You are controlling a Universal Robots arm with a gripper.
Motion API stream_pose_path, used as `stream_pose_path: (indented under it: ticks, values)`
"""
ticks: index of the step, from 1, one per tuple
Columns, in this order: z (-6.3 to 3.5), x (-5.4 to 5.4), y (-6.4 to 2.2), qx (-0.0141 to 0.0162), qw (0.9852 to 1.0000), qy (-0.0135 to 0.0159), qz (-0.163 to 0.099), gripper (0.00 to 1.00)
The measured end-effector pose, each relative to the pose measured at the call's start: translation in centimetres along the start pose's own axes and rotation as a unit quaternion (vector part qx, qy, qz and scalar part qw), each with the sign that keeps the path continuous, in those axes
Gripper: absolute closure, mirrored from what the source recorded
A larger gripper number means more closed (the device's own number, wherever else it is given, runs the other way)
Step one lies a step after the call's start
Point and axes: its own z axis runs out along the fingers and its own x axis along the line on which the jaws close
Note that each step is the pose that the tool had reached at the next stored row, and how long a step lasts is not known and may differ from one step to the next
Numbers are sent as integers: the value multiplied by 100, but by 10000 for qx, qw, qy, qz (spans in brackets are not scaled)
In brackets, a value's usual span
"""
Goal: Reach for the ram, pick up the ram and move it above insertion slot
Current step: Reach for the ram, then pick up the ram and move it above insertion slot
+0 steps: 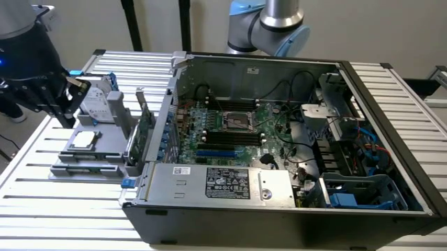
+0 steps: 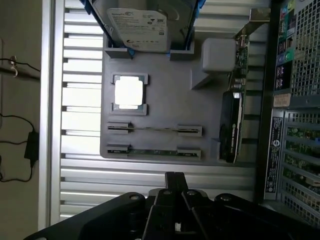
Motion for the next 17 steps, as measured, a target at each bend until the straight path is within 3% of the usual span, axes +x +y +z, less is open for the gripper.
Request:
stream_pose_path:
  ticks: [5, 9, 13, 17]
  values:
    - [9, -1, 0, 5, 9991, 22, -421, 89]
    - [22, -1, -1, 9, 9969, 35, -789, 89]
    - [34, -1, -2, 12, 9933, 50, -1152, 89]
    - [47, -1, -2, 15, 9885, 63, -1508, 89]
